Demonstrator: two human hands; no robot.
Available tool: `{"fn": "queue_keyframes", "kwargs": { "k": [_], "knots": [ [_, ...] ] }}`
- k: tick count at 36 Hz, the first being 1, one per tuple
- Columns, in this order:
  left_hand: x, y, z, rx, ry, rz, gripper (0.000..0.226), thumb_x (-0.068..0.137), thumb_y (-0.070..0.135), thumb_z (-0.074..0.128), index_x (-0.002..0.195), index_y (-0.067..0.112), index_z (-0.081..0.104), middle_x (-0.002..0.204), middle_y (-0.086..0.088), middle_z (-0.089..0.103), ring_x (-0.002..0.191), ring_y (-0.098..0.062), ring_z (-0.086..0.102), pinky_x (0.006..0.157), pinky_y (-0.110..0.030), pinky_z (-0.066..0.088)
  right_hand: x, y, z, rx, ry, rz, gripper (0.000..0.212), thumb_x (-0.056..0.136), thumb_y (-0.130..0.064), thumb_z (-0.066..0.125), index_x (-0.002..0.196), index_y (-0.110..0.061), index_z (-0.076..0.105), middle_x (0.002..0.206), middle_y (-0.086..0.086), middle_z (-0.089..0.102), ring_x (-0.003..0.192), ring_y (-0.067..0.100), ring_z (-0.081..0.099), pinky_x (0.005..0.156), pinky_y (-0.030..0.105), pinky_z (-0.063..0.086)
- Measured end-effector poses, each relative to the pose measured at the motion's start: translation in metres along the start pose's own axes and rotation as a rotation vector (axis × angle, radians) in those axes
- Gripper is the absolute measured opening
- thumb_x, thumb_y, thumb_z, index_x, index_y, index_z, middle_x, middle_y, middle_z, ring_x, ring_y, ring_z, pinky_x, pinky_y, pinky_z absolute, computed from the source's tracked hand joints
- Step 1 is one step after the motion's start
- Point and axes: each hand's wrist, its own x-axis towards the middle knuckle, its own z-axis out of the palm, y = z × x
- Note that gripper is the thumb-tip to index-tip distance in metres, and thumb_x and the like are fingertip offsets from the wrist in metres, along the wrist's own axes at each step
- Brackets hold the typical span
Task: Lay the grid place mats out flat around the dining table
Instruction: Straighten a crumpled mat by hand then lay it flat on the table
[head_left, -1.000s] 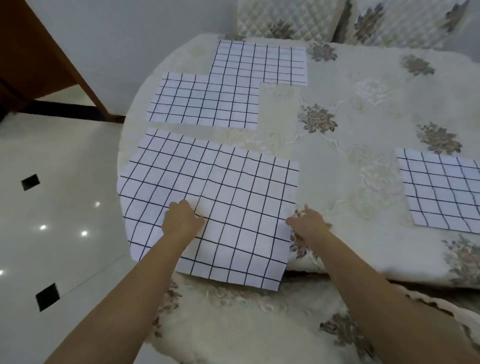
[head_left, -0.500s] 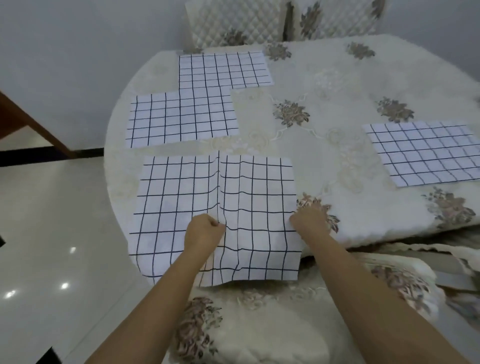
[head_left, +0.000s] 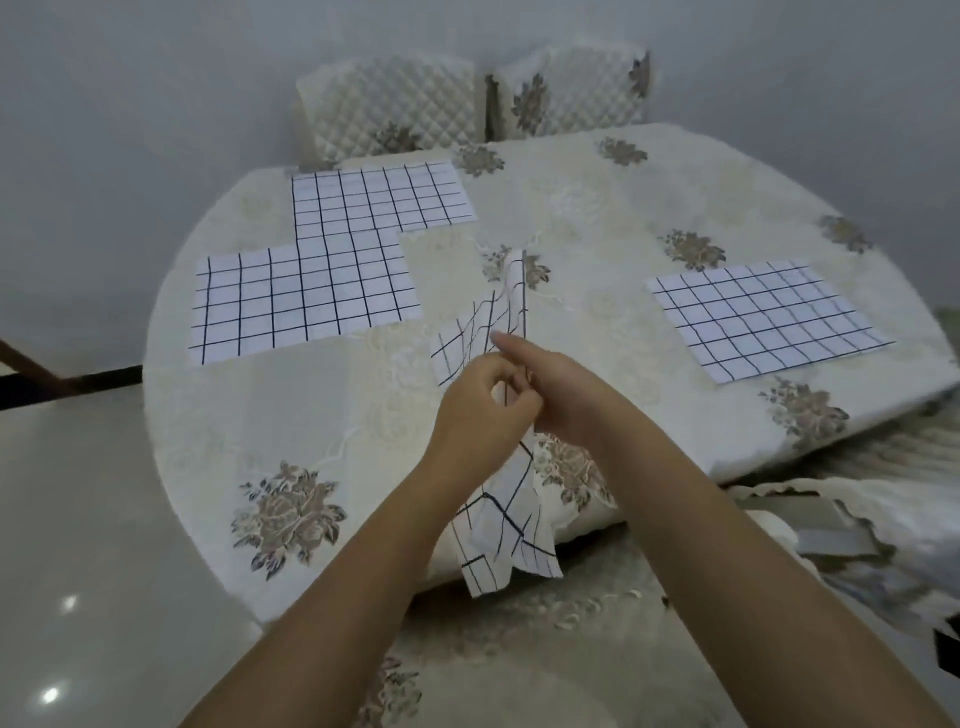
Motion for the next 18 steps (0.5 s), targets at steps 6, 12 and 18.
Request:
{"fn": "queue_keyframes", "kwargs": {
  "k": [6, 12, 18],
  "knots": [
    [-0.001, 0.008, 0.002, 0.052, -0.030, 0.094, 0.015, 0.084, 0.016, 0.058, 0.070, 0.021, 0.055, 0.079, 0.007, 0.060, 0.065, 0.001, 0.051, 0.061, -0.015, 0.037, 0.007, -0.013, -0.001, 0.048, 0.169, -0.051, 0.026, 0.086, -0.014, 0.057, 0.063, -0.007, 0.048, 0.043, 0.001, 0.040, 0.039, 0.013, 0.038, 0.047, 0.026, 0.030],
    [0.003, 0.001, -0.016, -0.076, 0.163, 0.133, 0.010, 0.080, 0.029, 0.053, 0.083, 0.027, 0.062, 0.100, 0.013, 0.066, 0.096, -0.003, 0.060, 0.083, -0.017, 0.047, 0.004, -0.023, -0.015, 0.443, 0.027, -0.121, 0.021, 0.092, -0.004, 0.043, 0.105, 0.006, 0.057, 0.089, 0.023, 0.064, 0.069, 0.026, 0.067, 0.060, 0.031, 0.057],
    [0.014, -0.029, -0.031, 0.034, 0.331, 0.071, 0.013, 0.088, 0.010, 0.053, 0.093, 0.021, 0.058, 0.102, 0.008, 0.056, 0.093, 0.006, 0.050, 0.075, 0.000, 0.034, 0.010, -0.003, -0.054, 0.586, 0.264, -0.056, 0.022, 0.092, -0.006, 0.047, 0.112, -0.002, 0.053, 0.093, 0.015, 0.065, 0.080, 0.030, 0.063, 0.066, 0.043, 0.055]
  ]
}}
